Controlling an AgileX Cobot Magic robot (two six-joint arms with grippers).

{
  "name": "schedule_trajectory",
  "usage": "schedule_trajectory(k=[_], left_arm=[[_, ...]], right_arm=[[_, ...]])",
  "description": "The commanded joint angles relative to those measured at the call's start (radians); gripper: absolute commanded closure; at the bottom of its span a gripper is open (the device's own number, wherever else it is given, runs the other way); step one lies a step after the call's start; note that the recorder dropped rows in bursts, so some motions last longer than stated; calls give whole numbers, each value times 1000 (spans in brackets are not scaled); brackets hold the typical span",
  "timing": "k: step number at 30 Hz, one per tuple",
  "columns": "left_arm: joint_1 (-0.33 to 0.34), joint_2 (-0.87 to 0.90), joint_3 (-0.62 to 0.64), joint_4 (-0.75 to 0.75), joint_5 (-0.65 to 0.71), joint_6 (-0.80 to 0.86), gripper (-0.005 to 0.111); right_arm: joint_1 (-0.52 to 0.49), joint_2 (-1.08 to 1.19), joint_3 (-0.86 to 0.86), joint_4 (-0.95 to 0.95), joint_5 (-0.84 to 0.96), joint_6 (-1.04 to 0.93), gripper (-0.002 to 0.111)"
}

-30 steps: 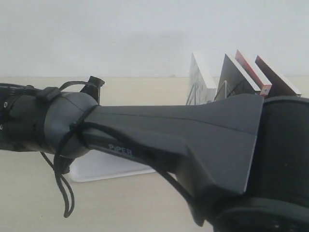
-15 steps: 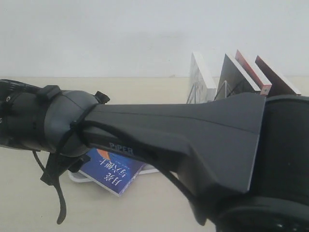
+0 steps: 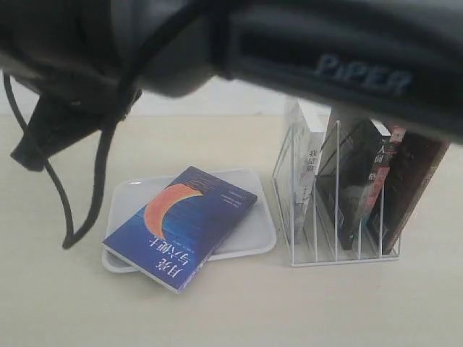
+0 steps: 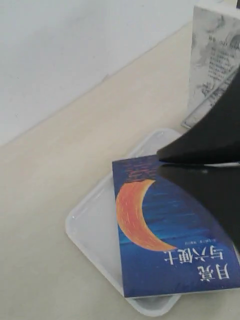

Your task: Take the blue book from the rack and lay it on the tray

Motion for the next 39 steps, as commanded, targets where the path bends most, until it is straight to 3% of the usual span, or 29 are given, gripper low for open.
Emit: schedule_trajectory(k=[1, 10, 16, 22, 27, 32, 39], left_arm=[[0, -3, -3, 1, -15, -7, 102], [0, -3, -3, 1, -15, -7, 102], [0, -3, -3, 1, -15, -7, 102], [0, -3, -3, 1, -15, -7, 102], [0, -3, -3, 1, -15, -7, 102], [0, -3, -3, 1, -15, -7, 102], [0, -3, -3, 1, -15, -7, 102]], right_arm=[[-2, -97, -4, -35, 4, -29, 109], [-6, -316, -4, -130, 4, -46, 109], [-107, -505, 50, -134, 4, -69, 109], [-274, -771, 321, -151, 4, 8, 109], [-428, -1015, 582, -161, -176, 96, 109], [-575, -1156, 800, -288, -173, 255, 109], [-671, -1259, 1000, -270, -192, 344, 109]])
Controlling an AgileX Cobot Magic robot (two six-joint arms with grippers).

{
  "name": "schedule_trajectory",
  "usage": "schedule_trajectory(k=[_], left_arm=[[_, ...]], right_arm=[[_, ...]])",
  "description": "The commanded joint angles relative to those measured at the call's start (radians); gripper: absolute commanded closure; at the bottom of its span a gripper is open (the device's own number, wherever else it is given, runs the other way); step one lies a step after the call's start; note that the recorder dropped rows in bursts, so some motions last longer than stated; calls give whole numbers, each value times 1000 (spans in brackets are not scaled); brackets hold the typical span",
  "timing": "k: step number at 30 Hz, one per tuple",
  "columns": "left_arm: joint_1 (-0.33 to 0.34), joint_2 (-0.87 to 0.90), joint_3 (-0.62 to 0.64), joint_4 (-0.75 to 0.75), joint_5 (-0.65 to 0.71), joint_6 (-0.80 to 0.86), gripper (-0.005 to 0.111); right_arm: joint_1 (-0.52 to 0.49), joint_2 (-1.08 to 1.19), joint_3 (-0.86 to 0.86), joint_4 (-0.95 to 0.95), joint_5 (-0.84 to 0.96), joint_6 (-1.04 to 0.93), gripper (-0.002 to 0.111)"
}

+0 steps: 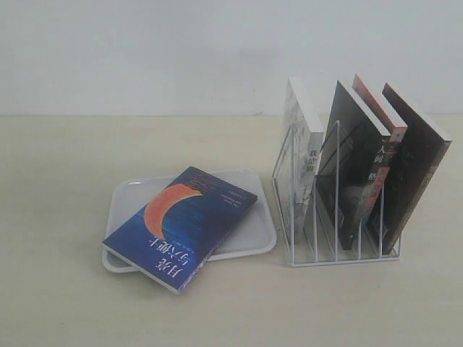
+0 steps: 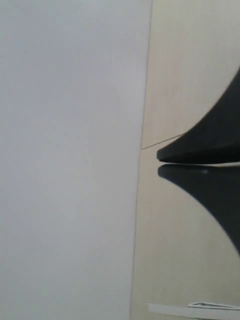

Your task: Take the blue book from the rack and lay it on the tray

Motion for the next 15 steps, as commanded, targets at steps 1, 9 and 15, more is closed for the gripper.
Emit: schedule_trajectory(k=[1, 9, 15], left_arm=[[0, -3, -3, 1, -15, -7, 102], [0, -3, -3, 1, -15, -7, 102], [0, -3, -3, 1, -15, -7, 102]], right_arm=[[-31, -55, 124, 0, -22, 64, 109], [-31, -208, 288, 73, -48, 170, 109], [-28, -334, 329, 456, -264, -58, 109]])
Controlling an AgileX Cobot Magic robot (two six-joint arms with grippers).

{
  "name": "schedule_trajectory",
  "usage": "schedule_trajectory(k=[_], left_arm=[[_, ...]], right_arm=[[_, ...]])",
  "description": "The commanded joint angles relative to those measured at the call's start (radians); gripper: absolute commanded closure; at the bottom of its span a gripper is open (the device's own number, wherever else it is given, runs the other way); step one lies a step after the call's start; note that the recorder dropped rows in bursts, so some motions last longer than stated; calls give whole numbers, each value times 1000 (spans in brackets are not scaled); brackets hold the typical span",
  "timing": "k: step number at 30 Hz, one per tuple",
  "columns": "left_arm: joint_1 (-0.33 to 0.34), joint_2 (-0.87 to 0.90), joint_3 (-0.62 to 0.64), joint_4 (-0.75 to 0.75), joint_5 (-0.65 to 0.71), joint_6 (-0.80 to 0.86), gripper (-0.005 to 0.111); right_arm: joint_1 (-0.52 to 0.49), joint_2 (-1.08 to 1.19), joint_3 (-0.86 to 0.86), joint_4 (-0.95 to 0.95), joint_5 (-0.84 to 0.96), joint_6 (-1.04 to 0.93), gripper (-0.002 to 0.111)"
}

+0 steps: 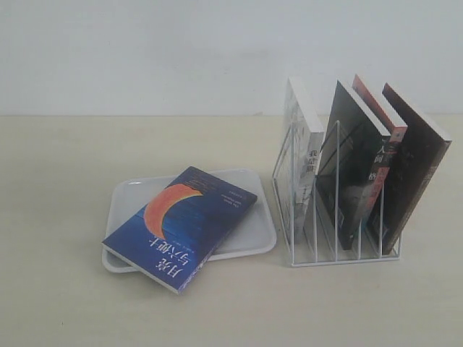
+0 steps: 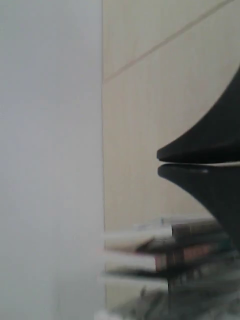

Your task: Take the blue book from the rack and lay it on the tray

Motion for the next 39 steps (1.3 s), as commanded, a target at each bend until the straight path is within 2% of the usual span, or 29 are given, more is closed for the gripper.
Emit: schedule_trajectory(k=[1, 3, 13, 29, 32, 34, 35, 37, 39], left_arm=[[0, -3, -3, 1, -15, -7, 102], [0, -3, -3, 1, -15, -7, 102], [0, -3, -3, 1, -15, -7, 102], [0, -3, -3, 1, -15, -7, 102], [0, -3, -3, 1, -15, -7, 102], [0, -3, -3, 1, -15, -7, 102], [0, -3, -3, 1, -15, -7, 102], [0, -3, -3, 1, -15, -7, 102], [0, -3, -3, 1, -15, -7, 102]], right_arm=[[1, -80, 33, 261, -128, -199, 109], [1, -106, 50, 284, -117, -250, 109], [1, -140, 67, 336, 29, -243, 109], [1, -145, 67, 330, 30, -243, 109], [-92, -194, 67, 314, 15, -257, 109], [-221, -281, 67, 332, -18, -207, 109], [-320, -354, 67, 371, -31, -190, 109], [-412, -432, 67, 420, -17, -250, 109], [-457, -481, 67, 466, -3, -356, 109]])
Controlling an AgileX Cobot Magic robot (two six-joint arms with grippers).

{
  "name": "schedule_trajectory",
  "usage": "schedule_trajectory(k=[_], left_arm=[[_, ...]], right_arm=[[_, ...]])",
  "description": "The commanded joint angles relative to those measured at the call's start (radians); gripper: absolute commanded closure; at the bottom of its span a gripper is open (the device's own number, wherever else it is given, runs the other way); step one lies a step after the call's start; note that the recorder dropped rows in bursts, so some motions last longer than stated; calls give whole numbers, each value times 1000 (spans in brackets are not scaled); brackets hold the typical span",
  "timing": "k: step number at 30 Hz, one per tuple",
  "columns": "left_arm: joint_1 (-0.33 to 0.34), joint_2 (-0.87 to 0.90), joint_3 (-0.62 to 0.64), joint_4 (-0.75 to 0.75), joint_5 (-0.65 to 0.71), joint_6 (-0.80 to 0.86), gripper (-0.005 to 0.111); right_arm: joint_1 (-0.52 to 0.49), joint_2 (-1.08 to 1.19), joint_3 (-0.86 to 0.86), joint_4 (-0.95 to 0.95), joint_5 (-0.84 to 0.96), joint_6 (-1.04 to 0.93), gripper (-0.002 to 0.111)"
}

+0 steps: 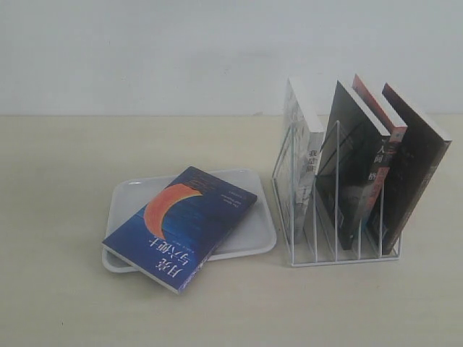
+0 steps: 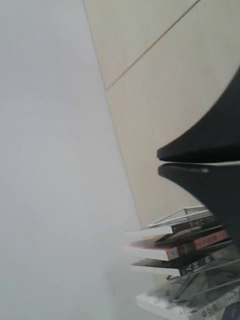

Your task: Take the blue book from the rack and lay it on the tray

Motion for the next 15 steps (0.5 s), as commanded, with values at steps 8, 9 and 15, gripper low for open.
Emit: schedule_trajectory(k=[8, 9, 15], left_arm=[[0, -3, -3, 1, -15, -7, 102], [0, -3, -3, 1, -15, -7, 102], [0, -3, -3, 1, -15, -7, 102]], right_arm=[[-76, -84, 210, 308, -209, -464, 109], [-76, -84, 251, 315, -254, -465, 109], [-76, -84, 453, 317, -424, -476, 109]])
